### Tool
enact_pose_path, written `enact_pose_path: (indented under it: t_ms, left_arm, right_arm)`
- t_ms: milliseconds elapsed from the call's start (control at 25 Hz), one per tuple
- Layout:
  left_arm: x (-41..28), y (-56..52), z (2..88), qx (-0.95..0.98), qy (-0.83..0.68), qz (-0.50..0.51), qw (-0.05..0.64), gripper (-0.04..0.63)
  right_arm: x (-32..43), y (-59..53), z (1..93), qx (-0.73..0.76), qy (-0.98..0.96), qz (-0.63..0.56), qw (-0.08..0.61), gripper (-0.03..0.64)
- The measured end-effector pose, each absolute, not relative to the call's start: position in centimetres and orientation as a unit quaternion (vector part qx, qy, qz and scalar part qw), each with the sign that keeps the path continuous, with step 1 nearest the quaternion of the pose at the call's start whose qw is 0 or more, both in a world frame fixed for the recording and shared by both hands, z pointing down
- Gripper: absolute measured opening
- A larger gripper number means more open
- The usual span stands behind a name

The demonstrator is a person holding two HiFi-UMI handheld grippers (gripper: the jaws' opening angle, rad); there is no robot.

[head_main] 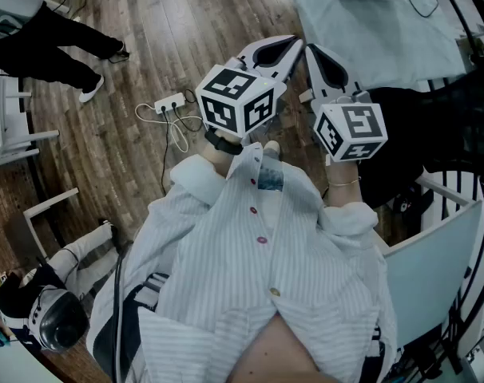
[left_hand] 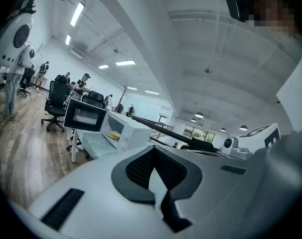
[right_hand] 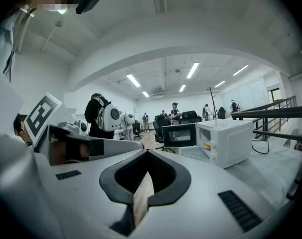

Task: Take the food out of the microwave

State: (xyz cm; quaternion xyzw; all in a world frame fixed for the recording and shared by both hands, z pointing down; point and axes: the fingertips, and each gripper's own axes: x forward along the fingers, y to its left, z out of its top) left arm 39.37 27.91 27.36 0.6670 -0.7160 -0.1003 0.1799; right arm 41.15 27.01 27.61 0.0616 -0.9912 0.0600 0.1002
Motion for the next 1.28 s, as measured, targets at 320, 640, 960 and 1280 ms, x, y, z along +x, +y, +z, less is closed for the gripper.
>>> enact_pose_path:
  t_ms: [320,640,960,1280]
  left_arm:
    - [39.5,28.3,27.8,0.654,-0.728,-0.105,0.176,0.008]
    - [37.5,28.7,28.6,0.640,-0.739,-0.110,0.179,0.008]
    - [29.5,26.3,28.7,0.652,-0.728,-0.115,0.179,0.008]
    - [18.7,23.4,27.4,0.672,-0.713,-0.105,0.169,0.008]
  right_arm:
    - [41.5,26.6,27.6,0.061,-0.993,0.040,0.097,0.031]
    - [39.6,26.6,28.1,0.050,-0.993,0.054,0.092,0.031]
    - [31.8,24.5,28.8,0.067,-0.991,0.054,0.098,0.031]
    - [21.7,21.4,27.8,0.097,-0.990,0.057,0.086,0.031]
